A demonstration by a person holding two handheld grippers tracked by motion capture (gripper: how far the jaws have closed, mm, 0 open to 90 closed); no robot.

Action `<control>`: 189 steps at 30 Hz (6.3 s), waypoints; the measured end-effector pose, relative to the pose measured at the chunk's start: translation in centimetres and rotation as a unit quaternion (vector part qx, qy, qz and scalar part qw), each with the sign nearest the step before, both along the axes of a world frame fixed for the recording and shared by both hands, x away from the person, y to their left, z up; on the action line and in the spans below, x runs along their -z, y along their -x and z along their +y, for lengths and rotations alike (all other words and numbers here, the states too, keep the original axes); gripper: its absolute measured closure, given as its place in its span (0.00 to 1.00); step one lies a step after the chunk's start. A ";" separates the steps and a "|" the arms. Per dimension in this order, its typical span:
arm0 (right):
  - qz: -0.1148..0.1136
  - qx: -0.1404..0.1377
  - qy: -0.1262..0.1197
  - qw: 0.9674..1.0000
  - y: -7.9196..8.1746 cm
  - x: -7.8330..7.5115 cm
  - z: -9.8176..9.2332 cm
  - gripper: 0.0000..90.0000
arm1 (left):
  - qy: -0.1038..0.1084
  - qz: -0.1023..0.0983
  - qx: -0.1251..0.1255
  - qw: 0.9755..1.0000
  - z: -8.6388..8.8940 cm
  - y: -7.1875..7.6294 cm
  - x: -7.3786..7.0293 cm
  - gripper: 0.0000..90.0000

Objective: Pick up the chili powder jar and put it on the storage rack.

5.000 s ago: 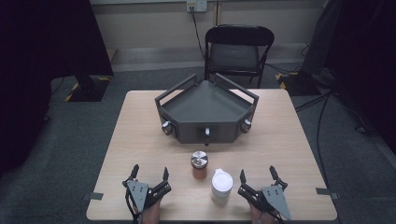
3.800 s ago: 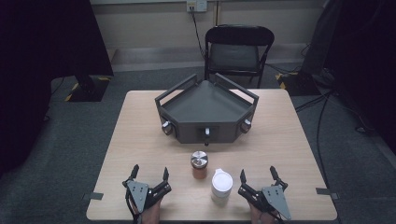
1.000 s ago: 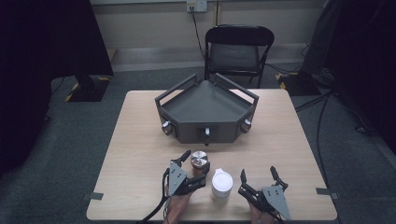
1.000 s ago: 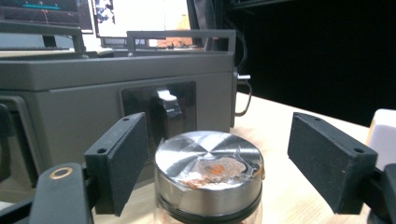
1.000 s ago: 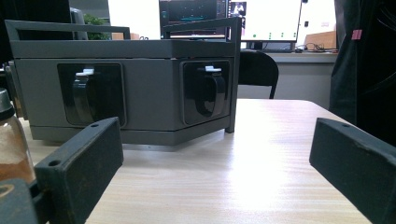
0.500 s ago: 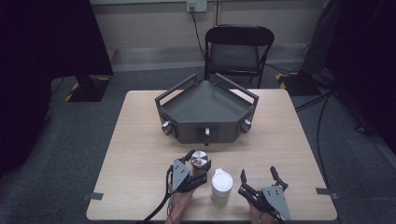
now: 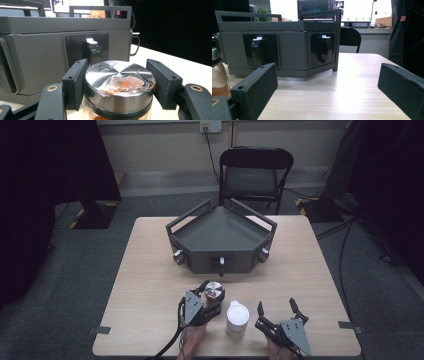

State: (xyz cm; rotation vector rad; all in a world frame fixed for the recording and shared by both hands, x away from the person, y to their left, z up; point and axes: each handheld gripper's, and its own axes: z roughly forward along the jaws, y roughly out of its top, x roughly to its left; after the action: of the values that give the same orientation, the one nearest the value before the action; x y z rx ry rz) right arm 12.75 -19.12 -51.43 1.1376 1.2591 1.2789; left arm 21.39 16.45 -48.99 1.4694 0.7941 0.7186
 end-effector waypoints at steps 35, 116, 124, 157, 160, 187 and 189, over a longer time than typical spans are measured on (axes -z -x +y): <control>0.000 0.000 0.000 1.000 0.0 0.0 0.0 0.01 | -0.002 -0.019 0.000 1.000 0.7 0.1 -2.7 0.40; 0.000 -0.002 0.000 1.000 0.0 0.0 -0.1 0.01 | -0.001 -0.011 -0.082 0.997 -0.6 -5.3 -14.3 0.40; 0.000 -0.002 0.000 1.000 0.0 0.0 -0.1 0.01 | 0.004 -0.012 -0.094 0.996 -1.0 -7.1 -15.1 0.40; 0.000 -0.004 0.001 1.000 0.1 0.0 -0.1 0.01 | -0.026 0.019 -0.137 0.990 -2.5 -13.4 -14.2 0.40; 0.000 -0.004 0.001 1.000 0.1 0.0 -0.1 0.01 | -0.022 0.022 -0.136 0.990 -2.4 -13.4 -14.0 0.40; -0.001 -0.003 0.000 1.000 0.1 0.0 -0.1 0.01 | -0.001 0.030 -0.139 0.990 -2.1 -13.5 -13.6 0.23; -0.001 -0.003 0.000 1.000 0.1 0.0 -0.1 0.01 | 0.001 0.028 -0.139 0.990 -2.1 -13.5 -13.5 0.18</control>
State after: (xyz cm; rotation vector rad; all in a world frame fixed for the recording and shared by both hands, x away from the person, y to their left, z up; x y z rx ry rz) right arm 12.66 -19.22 -51.45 1.1333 1.2626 1.2829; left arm 34.86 14.33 -35.54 1.3955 1.0555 0.8878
